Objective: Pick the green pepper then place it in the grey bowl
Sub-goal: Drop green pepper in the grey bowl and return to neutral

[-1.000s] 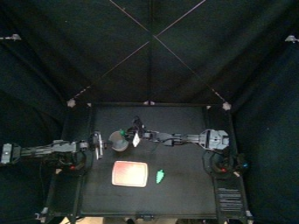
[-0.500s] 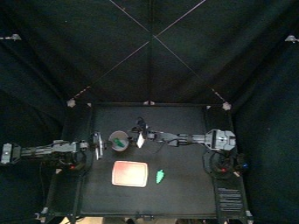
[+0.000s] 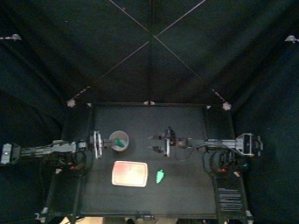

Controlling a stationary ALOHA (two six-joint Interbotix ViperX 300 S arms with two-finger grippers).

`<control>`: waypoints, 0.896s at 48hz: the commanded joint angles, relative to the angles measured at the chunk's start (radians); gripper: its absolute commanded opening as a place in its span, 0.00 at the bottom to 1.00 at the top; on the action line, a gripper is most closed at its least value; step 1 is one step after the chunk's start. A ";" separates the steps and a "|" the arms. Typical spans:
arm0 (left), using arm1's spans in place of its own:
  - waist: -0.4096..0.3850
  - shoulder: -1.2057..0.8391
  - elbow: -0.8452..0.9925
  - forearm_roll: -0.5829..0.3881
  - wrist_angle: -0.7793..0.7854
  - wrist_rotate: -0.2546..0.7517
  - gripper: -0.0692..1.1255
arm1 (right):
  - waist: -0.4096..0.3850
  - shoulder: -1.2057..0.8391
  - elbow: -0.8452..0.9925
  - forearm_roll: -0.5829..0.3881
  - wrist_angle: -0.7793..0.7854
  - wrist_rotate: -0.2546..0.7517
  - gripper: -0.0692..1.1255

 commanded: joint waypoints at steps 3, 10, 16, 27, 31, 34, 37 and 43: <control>0.003 -0.003 -0.012 0.015 -0.040 0.002 0.13 | -0.028 -0.130 0.084 -0.044 -0.018 0.000 0.82; 0.003 -0.009 -0.009 0.021 -0.054 0.002 0.13 | -0.054 -0.225 0.153 -0.052 -0.018 0.000 0.82; 0.002 -0.014 -0.005 0.020 -0.054 0.002 0.13 | -0.064 -0.324 0.210 -0.061 -0.018 0.000 0.82; 0.003 -0.020 -0.002 0.018 -0.052 0.000 0.13 | -0.080 -0.456 0.284 -0.066 -0.018 0.002 0.82; 0.003 -0.020 -0.003 0.018 -0.054 0.000 0.13 | -0.081 -0.480 0.299 -0.067 -0.018 0.003 0.82; 0.005 -0.020 -0.006 0.017 -0.054 0.000 0.13 | -0.080 -0.491 0.307 -0.066 -0.018 0.003 0.82; 0.008 -0.020 -0.006 0.015 -0.054 0.000 0.13 | -0.078 -0.491 0.311 -0.069 -0.018 0.003 0.82; 0.012 -0.018 -0.006 0.015 -0.054 0.000 0.13 | -0.072 -0.488 0.311 -0.071 -0.018 0.002 0.82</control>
